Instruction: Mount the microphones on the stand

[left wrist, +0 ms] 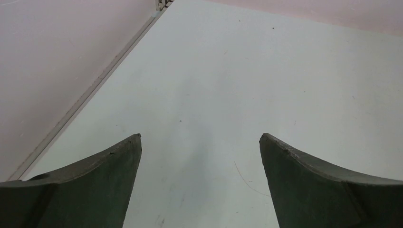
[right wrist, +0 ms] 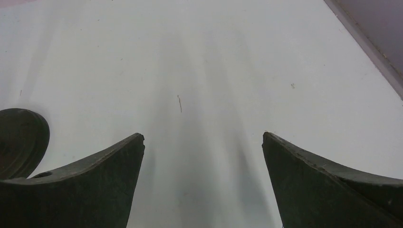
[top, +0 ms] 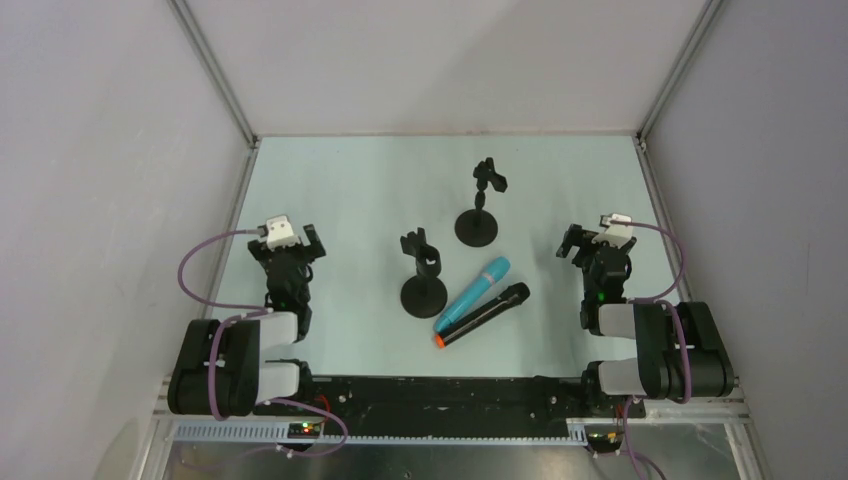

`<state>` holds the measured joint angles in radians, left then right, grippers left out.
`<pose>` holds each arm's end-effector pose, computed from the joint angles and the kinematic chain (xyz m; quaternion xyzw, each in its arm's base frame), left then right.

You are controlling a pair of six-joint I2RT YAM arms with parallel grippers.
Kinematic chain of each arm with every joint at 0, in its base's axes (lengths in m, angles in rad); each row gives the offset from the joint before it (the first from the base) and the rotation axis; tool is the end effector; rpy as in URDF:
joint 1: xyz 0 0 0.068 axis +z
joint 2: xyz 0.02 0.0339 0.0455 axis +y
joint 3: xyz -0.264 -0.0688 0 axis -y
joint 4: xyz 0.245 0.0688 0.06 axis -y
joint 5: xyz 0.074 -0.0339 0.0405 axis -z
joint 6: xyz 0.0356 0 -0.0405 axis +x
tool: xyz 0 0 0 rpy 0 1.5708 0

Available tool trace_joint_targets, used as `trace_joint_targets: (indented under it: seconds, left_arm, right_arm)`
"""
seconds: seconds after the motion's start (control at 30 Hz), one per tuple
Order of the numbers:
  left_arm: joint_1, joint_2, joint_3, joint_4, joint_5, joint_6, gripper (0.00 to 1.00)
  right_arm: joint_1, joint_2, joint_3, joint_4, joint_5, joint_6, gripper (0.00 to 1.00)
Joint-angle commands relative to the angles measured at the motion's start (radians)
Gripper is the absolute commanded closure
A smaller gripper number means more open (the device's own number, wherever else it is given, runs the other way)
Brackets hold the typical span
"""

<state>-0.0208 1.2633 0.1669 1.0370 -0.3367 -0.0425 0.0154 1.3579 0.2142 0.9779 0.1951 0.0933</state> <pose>0.2130 0.0073 0.1682 -0.1227 0.7162 0.1005 0.6796 0.2278 -0.0034 0.1554 0.0925 0.7566 -0.0393 0.6461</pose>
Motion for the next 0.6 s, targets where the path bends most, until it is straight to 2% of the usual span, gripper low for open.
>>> trace_joint_targets:
  seconds: [0.0, 0.3, 0.37, 0.47, 0.5, 0.57]
  left_arm:
    - [0.006, -0.002, 0.015, 0.051, -0.021, 0.025, 0.02]
    - [0.012, -0.005, 0.019, 0.044, 0.03, 0.038, 0.02]
    - [0.015, -0.049, 0.014, 0.024, 0.127, 0.086, 0.02]
    - [0.016, -0.157, 0.047, -0.149, 0.265, 0.124, 0.02]
    - [0.016, -0.22, 0.061, -0.193, 0.283, 0.137, 0.02]
    - [0.016, -0.308, 0.094, -0.285, 0.315, 0.157, 0.02]
  right_arm:
    - [-0.006, -0.003, 0.016, 0.03, 0.005, -0.002, 0.0]
    - [0.029, -0.107, 0.057, -0.112, 0.128, 0.002, 0.0]
    - [0.042, -0.159, 0.06, -0.15, 0.136, -0.012, 0.0]
    - [0.063, -0.258, 0.071, -0.235, 0.186, -0.003, 0.0]
    - [0.063, -0.326, 0.079, -0.268, 0.204, 0.043, 0.0]
    - [0.047, -0.429, 0.126, -0.412, 0.15, 0.111, 0.0]
